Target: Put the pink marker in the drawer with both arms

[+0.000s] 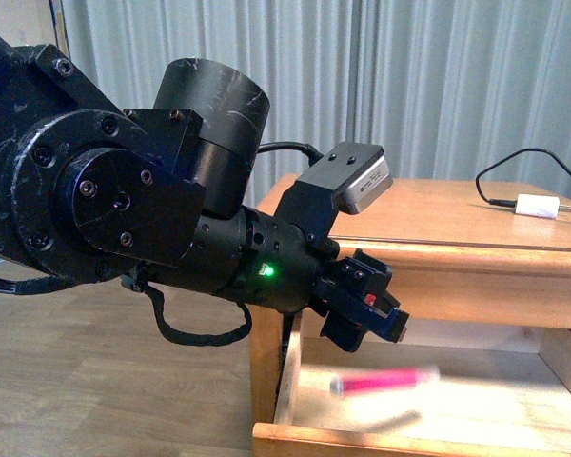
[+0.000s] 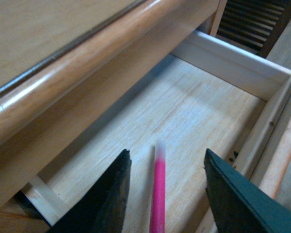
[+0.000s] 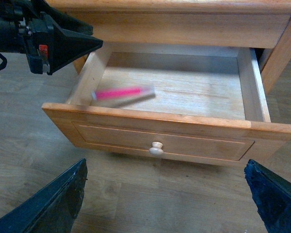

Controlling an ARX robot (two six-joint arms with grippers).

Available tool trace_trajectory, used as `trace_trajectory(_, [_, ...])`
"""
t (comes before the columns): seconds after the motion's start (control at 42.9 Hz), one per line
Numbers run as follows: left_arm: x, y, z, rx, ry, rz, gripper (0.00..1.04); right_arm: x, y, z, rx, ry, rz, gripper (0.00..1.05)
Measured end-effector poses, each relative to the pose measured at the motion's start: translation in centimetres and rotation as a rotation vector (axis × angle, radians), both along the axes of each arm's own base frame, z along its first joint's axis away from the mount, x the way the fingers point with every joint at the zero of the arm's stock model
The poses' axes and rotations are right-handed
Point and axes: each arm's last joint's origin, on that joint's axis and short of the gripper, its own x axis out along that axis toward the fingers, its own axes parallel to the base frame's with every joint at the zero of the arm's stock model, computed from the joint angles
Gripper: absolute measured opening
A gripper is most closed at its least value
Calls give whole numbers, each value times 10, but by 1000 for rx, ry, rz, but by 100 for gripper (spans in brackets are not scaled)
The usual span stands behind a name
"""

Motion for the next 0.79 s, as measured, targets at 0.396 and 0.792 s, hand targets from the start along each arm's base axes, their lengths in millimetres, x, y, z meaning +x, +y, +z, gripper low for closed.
trace_trajectory(0.396, [-5,19,36,-90,-70,308,100,0,0,0,0,0,-1,96])
trace_trajectory(0.792, [-83,102,78,-333,-76,483,99,0,0,0,0,0,-1,96])
